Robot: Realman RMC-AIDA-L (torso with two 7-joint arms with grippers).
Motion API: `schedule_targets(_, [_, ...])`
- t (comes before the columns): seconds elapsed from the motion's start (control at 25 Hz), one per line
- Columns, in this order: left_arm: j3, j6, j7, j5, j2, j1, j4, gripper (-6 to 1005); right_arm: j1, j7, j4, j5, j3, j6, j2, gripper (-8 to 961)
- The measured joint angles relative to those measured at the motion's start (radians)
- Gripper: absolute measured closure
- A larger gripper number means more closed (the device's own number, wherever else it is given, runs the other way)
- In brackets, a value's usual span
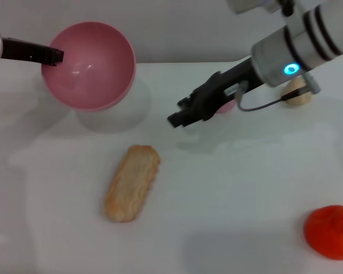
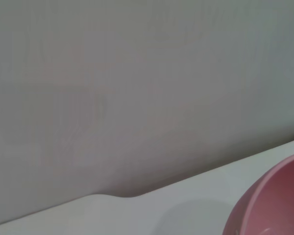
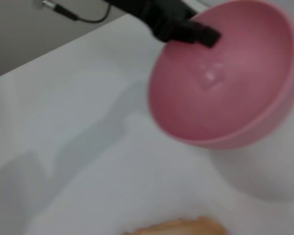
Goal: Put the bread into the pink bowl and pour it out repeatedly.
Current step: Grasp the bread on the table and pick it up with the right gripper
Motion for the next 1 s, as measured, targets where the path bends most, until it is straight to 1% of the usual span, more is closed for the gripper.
schedule_targets(0.08, [0.0, 0.001, 0.003, 0.0, -0.001, 0.0, 0.0, 956, 0.002, -0.001, 0.001, -0.009, -0.006, -0.004, 0.021, 481])
schedule_targets(0.16, [0.0, 0.001, 0.003, 0.0, -0.001, 0.0, 0.0, 956, 0.003, -0.007, 0.008, -0.013, -0.02, -0.015, 0.037, 480])
schedule_targets(0.2, [0.001, 0.003, 0.012, 0.0, -0.005, 0.0, 0.0, 956, 0.004, -0.011, 0.019, -0.008, -0.037, -0.029, 0.042, 480])
schedule_targets(0.24, [-0.001, 0.007, 0.036, -0.003, -0.018, 0.0, -0.001, 956, 0.005, -0.016, 0.032, 0.003, -0.055, -0.043, 0.045, 480])
schedule_targets(0.44, [0.0, 0.016, 0.064, -0.006, -0.035, 0.008, -0.002, 956, 0.007, -0.053, 0.103, 0.123, -0.174, -0.133, 0.049, 479])
schedule_targets(0.52, [0.0, 0.019, 0.067, -0.005, -0.038, 0.009, -0.004, 956, 0.007, -0.069, 0.117, 0.159, -0.215, -0.166, 0.051, 480])
schedule_targets(0.56, [0.0, 0.023, 0.079, -0.006, -0.043, 0.01, -0.009, 955, 0.007, -0.073, 0.12, 0.172, -0.233, -0.181, 0.052, 480])
schedule_targets(0.64, [0.0, 0.024, 0.084, -0.007, -0.045, 0.011, -0.011, 955, 0.006, -0.075, 0.121, 0.191, -0.267, -0.202, 0.054, 480])
schedule_targets(0.68, [0.0, 0.024, 0.088, -0.008, -0.047, 0.011, -0.012, 955, 0.005, -0.076, 0.122, 0.218, -0.305, -0.223, 0.055, 481])
schedule_targets(0.72, [0.0, 0.024, 0.093, -0.008, -0.049, 0.013, -0.013, 955, 0.005, -0.076, 0.122, 0.218, -0.305, -0.223, 0.055, 481])
schedule_targets(0.8, [0.0, 0.026, 0.098, -0.008, -0.051, 0.015, -0.013, 955, 0.003, -0.078, 0.123, 0.245, -0.348, -0.245, 0.056, 481])
schedule_targets(1.0, [0.0, 0.034, 0.108, -0.004, -0.057, 0.019, -0.015, 955, -0.005, -0.079, 0.126, 0.286, -0.418, -0.287, 0.056, 482])
